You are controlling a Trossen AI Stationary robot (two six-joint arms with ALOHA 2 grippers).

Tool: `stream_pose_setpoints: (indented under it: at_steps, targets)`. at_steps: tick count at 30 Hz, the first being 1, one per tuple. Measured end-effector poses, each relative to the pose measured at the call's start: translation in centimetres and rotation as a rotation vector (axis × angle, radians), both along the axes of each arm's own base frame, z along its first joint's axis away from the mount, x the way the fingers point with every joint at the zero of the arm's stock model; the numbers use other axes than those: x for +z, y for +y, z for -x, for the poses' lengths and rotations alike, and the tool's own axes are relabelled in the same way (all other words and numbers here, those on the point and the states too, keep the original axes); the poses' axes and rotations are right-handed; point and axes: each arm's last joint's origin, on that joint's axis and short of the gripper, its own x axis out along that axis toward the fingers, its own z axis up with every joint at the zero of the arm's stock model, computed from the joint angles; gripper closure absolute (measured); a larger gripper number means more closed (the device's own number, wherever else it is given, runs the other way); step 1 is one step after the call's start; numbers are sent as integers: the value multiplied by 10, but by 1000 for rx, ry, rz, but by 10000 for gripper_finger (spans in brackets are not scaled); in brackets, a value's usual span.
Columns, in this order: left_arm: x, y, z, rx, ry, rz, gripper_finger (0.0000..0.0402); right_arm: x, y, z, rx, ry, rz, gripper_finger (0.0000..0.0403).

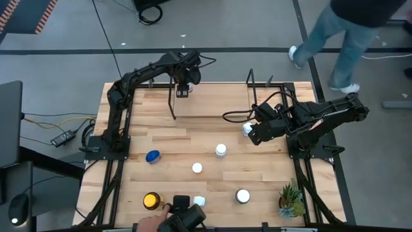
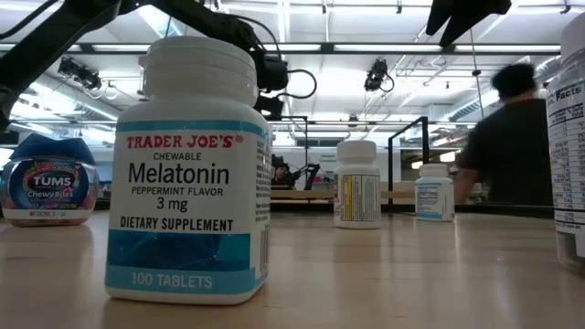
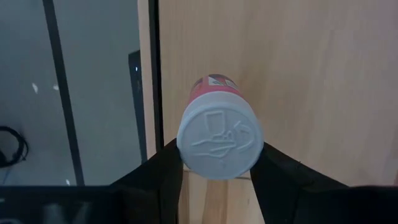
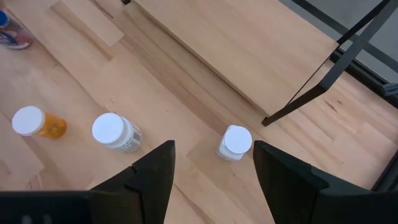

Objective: Pick and place medicine bottles onto shelf by color
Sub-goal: Put the pink pill bottle on the shelf

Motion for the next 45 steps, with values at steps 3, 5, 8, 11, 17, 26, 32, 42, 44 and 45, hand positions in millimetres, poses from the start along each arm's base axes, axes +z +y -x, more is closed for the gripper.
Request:
stream_pose_setpoints:
  at_steps: [3,5,8,11,17,26,32,42,44,45]
  targets:
    - [-1,3,3,9,3,3,235,0,0,0,0,1,0,179]
    - [-1,4,3,11,2,3,234,0,0,0,2,2,-2,179]
    - [-1,8,7,14,4,5,235,0,0,0,6,3,-4,179]
    - [0,14,12,33,3,2,234,0,1,0,11,8,-18,179]
    - [-2,20,18,39,16,8,234,0,1,0,-3,1,-39,179]
    - [-9,19,15,4,48,28,234,0,1,0,-5,0,-40,179]
    - [-10,23,19,12,49,27,234,0,1,0,-11,-3,-47,179]
    - [-14,24,16,21,51,33,234,-1,1,0,-19,-6,-63,179]
    - [-14,24,15,21,42,26,230,-1,1,0,-19,-6,-63,179]
    - [-14,24,15,23,41,26,226,-1,1,0,-19,-6,-63,179]
